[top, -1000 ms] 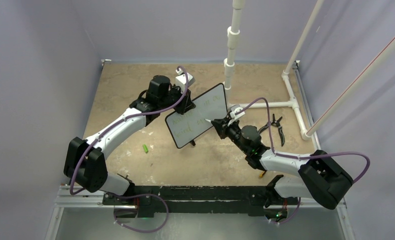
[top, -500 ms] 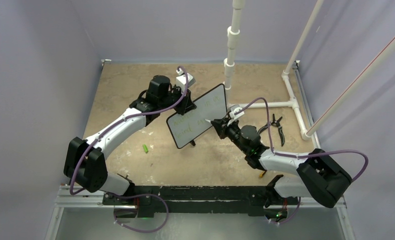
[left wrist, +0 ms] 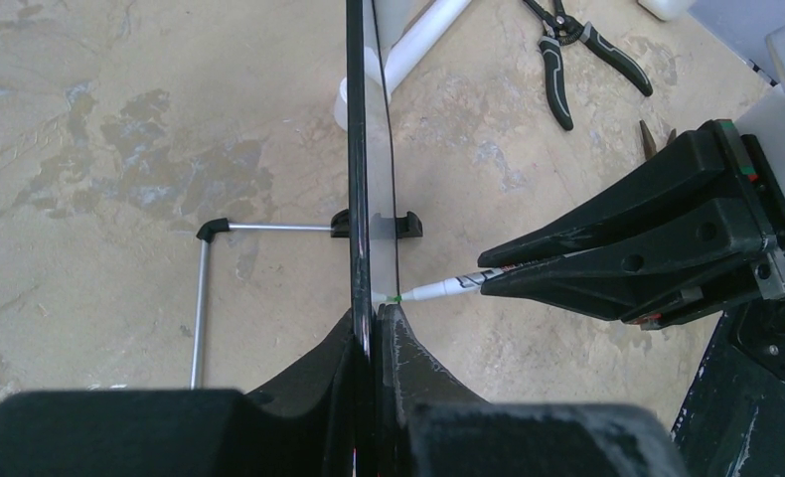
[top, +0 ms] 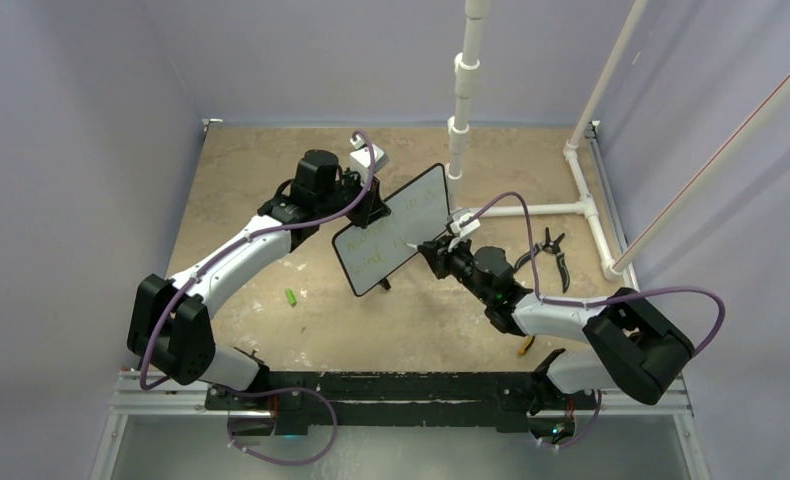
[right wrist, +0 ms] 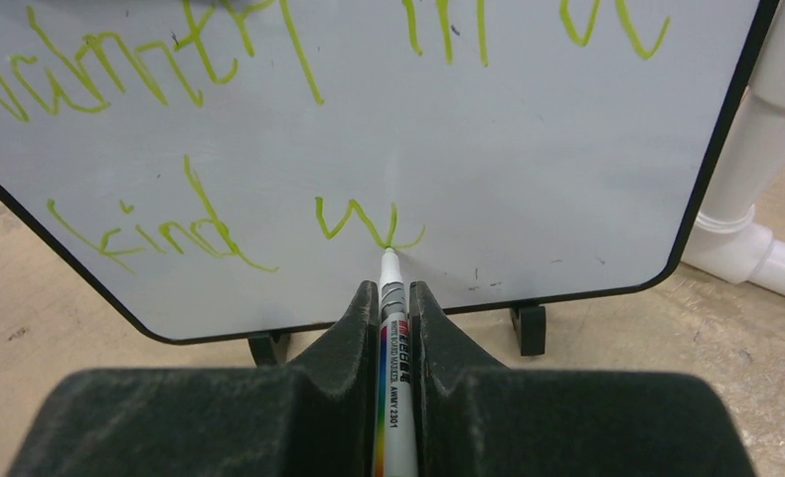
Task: Write a sentence on the whiteboard
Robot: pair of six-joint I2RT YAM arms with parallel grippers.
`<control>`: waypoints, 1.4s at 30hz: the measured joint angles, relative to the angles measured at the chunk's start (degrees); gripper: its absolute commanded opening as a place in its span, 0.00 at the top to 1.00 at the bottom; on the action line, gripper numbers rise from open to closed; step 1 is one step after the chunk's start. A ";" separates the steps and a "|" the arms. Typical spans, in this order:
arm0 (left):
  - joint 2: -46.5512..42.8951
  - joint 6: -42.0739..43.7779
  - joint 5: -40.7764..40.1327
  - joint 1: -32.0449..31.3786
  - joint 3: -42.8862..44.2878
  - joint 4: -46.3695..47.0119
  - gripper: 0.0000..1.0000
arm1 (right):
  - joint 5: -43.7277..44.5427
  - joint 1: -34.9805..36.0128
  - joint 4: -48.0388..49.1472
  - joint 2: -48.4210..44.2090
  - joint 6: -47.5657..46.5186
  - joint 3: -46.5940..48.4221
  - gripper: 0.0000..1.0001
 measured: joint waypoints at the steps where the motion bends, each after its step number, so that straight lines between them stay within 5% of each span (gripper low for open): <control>1: 0.00 0.00 -0.04 0.00 0.00 0.02 1.00 | -0.13 0.00 -0.24 0.20 0.00 0.00 1.00; 19: 0.00 0.02 0.04 -0.07 0.00 0.02 1.00 | 2.43 0.00 2.71 -8.41 -0.02 -2.36 1.00; 42: 0.00 0.00 0.28 -0.07 0.00 0.02 1.00 | 3.02 0.00 3.91 -2.32 -0.42 -1.25 1.00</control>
